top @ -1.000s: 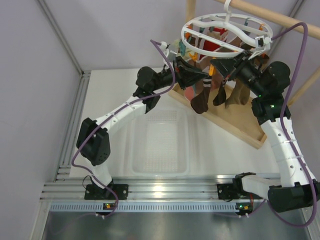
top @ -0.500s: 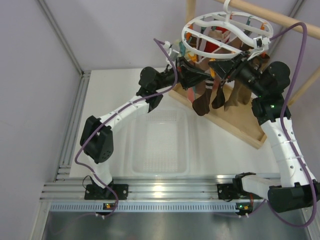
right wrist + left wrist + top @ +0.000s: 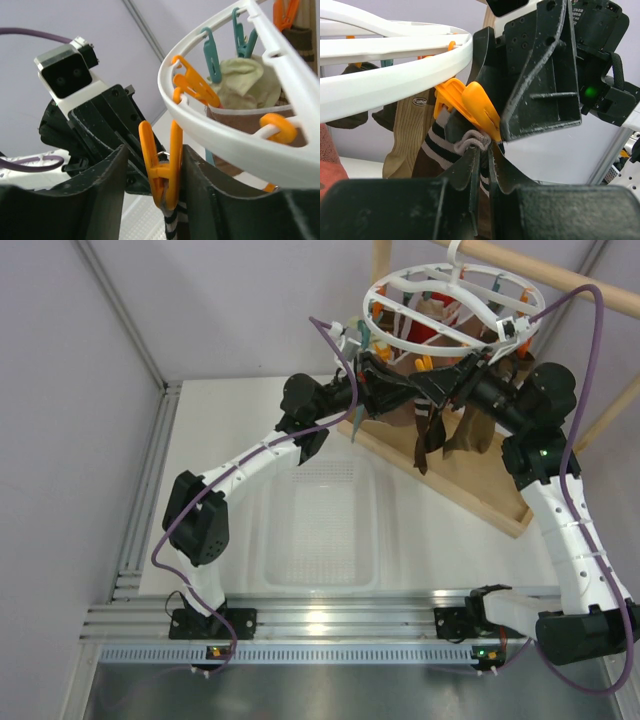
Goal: Clip the socks to the hanger
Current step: Clamp the sock onto the hanger, then reset both arms
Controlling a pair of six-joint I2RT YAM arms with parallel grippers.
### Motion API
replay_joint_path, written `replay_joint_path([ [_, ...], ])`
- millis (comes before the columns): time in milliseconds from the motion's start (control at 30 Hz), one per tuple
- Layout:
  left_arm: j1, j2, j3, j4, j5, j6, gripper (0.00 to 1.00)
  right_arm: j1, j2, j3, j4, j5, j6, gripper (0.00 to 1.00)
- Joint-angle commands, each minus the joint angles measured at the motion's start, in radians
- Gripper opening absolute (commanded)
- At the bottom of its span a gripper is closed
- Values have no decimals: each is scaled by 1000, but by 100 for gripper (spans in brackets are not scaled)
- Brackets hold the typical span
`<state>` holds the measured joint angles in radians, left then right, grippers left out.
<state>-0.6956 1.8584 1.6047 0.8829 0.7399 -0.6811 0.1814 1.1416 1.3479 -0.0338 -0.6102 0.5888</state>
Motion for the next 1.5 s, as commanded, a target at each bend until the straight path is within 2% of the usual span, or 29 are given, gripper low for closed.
replay_joint_path([
  [0,-4,-2,46,50,-30,5,0,15,-17,25,-37,-54,3,47],
  [333,-1,-5,46,10,-34,37,0,10,-26,40,-49,-48,-9,80],
  [400,-2,-7,44,-8,-37,52,5,9,-31,46,-57,-46,-18,85],
  [533,-2,-18,37,-48,-37,78,18,1,-42,57,-122,-10,-49,89],
  [700,1,-50,12,-102,-37,118,38,-22,-78,54,-195,59,-113,92],
  [800,7,-79,-14,-140,-36,143,42,-39,-94,57,-232,72,-133,93],
  [900,10,-114,-45,-183,-30,173,50,-62,-114,57,-261,76,-145,93],
  [1033,28,-175,-98,-255,-11,212,67,-94,-147,37,-294,52,-159,93],
  [1100,41,-229,-143,-324,-7,244,69,-111,-181,27,-323,49,-167,94],
  [1233,79,-350,-264,-458,0,326,82,-128,-258,-27,-368,50,-210,96],
  [1300,109,-421,-288,-584,-19,356,96,-126,-296,-35,-396,52,-227,97],
  [1467,183,-531,-266,-934,-77,429,98,-128,-373,-64,-497,50,-305,100],
])
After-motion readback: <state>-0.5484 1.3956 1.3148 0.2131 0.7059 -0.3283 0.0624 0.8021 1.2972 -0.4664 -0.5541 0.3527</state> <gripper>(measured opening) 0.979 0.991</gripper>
